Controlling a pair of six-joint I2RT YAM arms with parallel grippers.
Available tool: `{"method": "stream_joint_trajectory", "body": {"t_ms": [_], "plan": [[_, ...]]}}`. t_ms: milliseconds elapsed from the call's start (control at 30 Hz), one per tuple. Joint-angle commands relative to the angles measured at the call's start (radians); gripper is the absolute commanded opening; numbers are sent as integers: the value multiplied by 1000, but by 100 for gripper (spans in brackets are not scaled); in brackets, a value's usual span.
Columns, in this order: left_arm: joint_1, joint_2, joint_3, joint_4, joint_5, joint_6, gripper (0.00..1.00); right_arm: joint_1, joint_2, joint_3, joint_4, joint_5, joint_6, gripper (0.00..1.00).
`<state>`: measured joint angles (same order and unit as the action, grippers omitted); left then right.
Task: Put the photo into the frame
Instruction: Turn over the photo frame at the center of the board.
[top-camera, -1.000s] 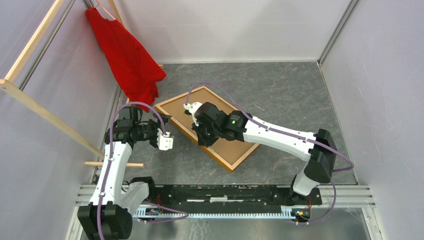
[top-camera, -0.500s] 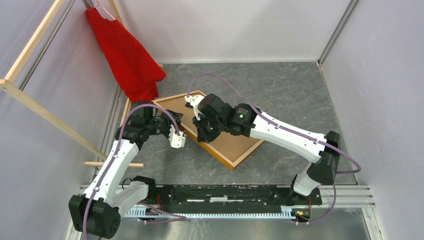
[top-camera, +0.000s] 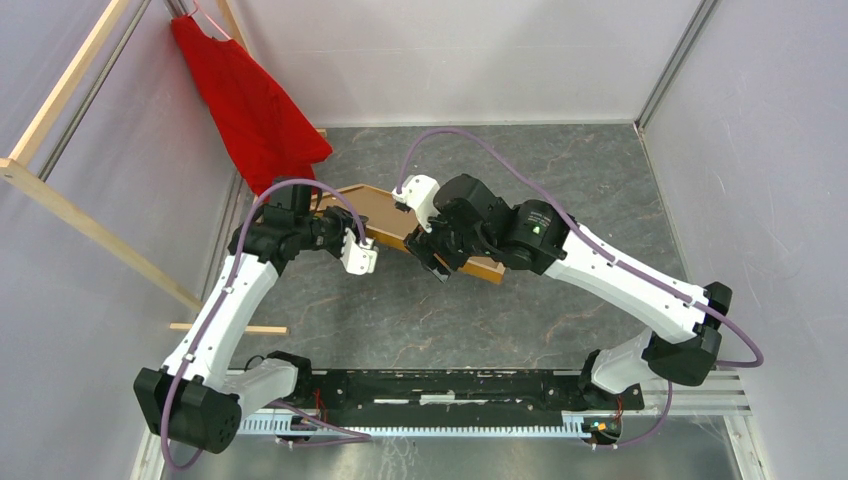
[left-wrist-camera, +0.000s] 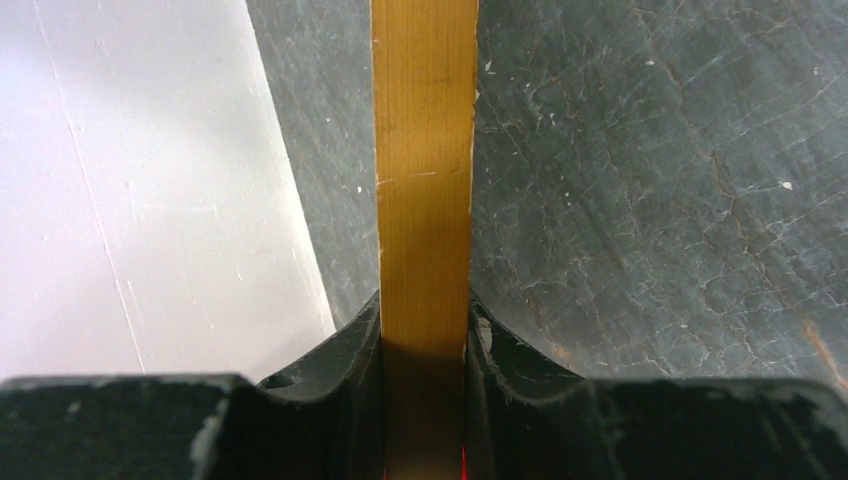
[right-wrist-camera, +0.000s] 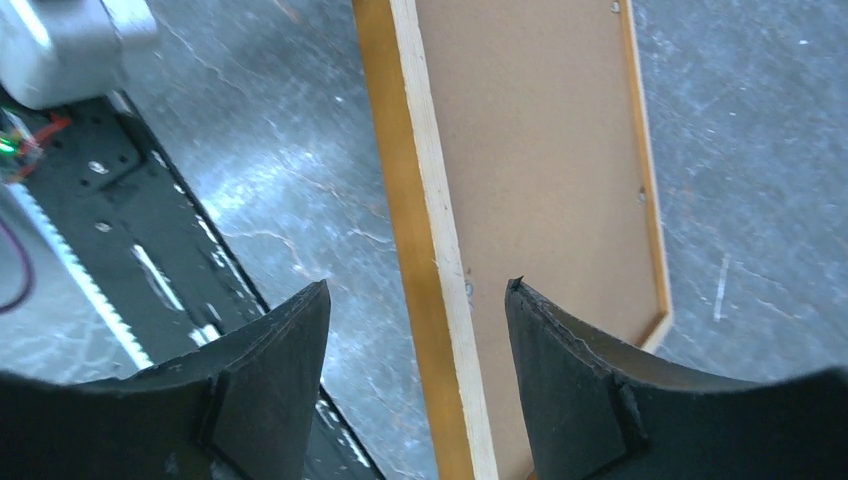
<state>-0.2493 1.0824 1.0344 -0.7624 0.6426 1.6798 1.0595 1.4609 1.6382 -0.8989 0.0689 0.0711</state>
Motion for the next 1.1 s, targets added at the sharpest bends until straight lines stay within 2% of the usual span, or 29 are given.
{"method": "stream_joint_trajectory", "body": {"t_ms": [0,167,300,467,533,667,800,833,867,933,1067], "plan": [[-18,8,80,-29,41,-58,32,25,-2,-14,-40,121,-131,71],[-24,25,109,-50,38,-58,33,44,12,-67,-3,230,-237,71],[-25,37,122,-52,42,-73,33,45,8,-128,56,233,-298,71],[-25,42,120,-50,41,-68,34,45,-13,-236,143,286,-328,65],[-25,40,114,-50,45,-62,41,43,-20,-254,175,315,-318,59],[-25,24,103,-33,50,-63,57,43,-31,-225,216,357,-281,40],[-24,-3,106,-15,34,-70,75,27,-51,-173,250,411,-253,12],[-24,-12,108,-14,28,-73,80,22,-51,-156,250,434,-239,10],[-24,-20,110,-4,25,-89,92,10,-53,-135,251,433,-222,11],[-21,-34,118,20,19,-146,99,-17,-58,-103,257,376,-192,11],[-10,-41,184,95,38,-434,100,-100,-39,-24,241,216,-106,12]]}}
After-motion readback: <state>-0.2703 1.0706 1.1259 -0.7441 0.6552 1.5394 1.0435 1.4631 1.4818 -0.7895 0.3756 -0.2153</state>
